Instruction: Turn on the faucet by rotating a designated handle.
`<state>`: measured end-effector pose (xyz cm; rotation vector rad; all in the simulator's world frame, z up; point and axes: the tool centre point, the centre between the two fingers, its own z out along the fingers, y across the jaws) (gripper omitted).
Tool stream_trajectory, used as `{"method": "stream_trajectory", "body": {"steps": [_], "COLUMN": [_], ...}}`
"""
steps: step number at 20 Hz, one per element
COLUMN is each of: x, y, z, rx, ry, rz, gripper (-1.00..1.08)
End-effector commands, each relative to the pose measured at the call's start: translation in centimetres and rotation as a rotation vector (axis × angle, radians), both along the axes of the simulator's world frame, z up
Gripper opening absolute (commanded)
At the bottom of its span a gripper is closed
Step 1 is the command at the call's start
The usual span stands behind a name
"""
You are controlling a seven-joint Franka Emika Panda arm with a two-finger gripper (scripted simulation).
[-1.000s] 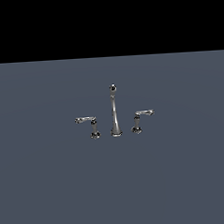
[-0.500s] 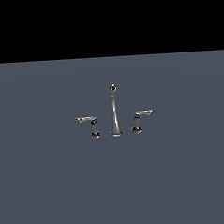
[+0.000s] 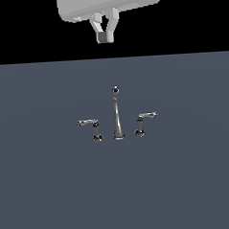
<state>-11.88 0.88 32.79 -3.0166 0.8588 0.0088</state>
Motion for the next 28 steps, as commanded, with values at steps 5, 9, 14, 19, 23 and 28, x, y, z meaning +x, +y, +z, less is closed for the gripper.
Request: {"method": "stream_trajectory", "body": {"steps": [5,9,14,19,23,28], "x": [3.7,5.9,8.5,10.9,12.8,14.6], "y": [-1.1,-2.1,-3.7,-5.7,-7.7,-10.2], "z": [-4.4,-7.1,-10.4,-13.8,-16.6,-19.9], "rx": [0.001,0.000,-0.001,-0.004,-0.007,-0.009], "ry": [-0.001,-0.001,-0.001,-0.001,-0.001,-0.001], "rz": [-0.162,-0.259,-0.383,-0.510,-0.616,-0.740], "gripper": [-1.00,-1.00,-1.00,-1.00,-1.00,-1.00]}}
